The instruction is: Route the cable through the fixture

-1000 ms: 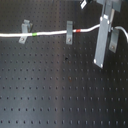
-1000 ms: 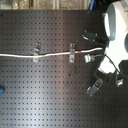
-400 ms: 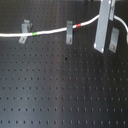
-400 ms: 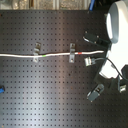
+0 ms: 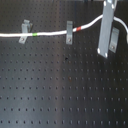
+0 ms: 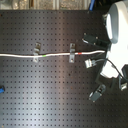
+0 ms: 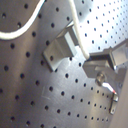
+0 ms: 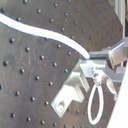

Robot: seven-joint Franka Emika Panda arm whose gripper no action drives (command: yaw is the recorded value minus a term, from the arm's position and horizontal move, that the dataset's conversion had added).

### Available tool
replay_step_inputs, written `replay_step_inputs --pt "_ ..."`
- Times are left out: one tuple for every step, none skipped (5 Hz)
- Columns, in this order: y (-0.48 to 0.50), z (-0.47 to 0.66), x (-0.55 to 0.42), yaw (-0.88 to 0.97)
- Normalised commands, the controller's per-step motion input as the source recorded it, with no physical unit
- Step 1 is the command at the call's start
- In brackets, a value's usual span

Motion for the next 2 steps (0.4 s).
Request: replay_step_inputs --pt "0.023 0.00 0.011 0.00" --pt "0.200 0.00 -0.092 0.34"
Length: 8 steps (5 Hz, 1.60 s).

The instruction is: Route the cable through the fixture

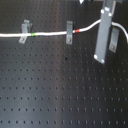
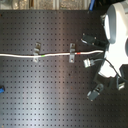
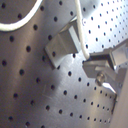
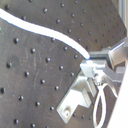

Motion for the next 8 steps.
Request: replay_step_inputs --pt "0.099 0.12 -0.152 0.35" --pt "-0.018 0.00 -0.011 0.00" --pt "0.001 0.09 0.000 -0.01" --pt "-0.025 0.31 -0.030 -0.10" --pt "0.035 0.36 -0.046 -0.06" --pt "0.059 0.32 -0.084 -0.03" --pt "0.046 0.25 -0.091 -0.03" --pt "-0.027 0.08 -0.159 0.00"
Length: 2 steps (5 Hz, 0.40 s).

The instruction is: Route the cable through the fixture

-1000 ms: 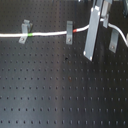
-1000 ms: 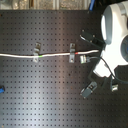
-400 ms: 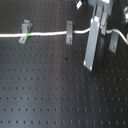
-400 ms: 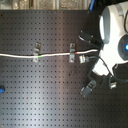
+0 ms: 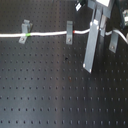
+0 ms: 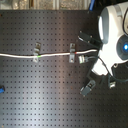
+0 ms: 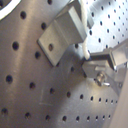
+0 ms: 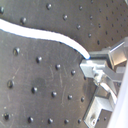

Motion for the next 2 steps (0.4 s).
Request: replay_step_inputs --pt "-0.120 0.00 -0.246 0.00" --pt "-0.087 -0.17 -0.059 -0.10"
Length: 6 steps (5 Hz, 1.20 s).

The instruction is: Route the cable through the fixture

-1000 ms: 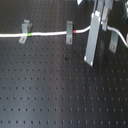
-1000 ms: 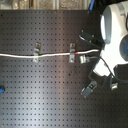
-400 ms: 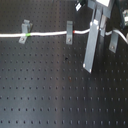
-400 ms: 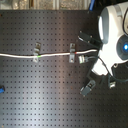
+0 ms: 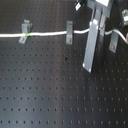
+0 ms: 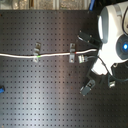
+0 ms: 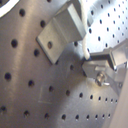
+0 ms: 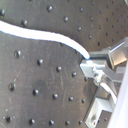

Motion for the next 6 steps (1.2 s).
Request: replay_step_inputs --pt "-0.014 -0.15 -0.008 -0.20" --pt "-0.053 -0.15 0.074 -0.05" --pt "-0.034 -0.06 0.067 -0.10" --pt "0.001 0.01 0.043 -0.14" --pt "0.000 0.01 0.000 -0.03" --pt "0.035 0.00 0.152 0.00"
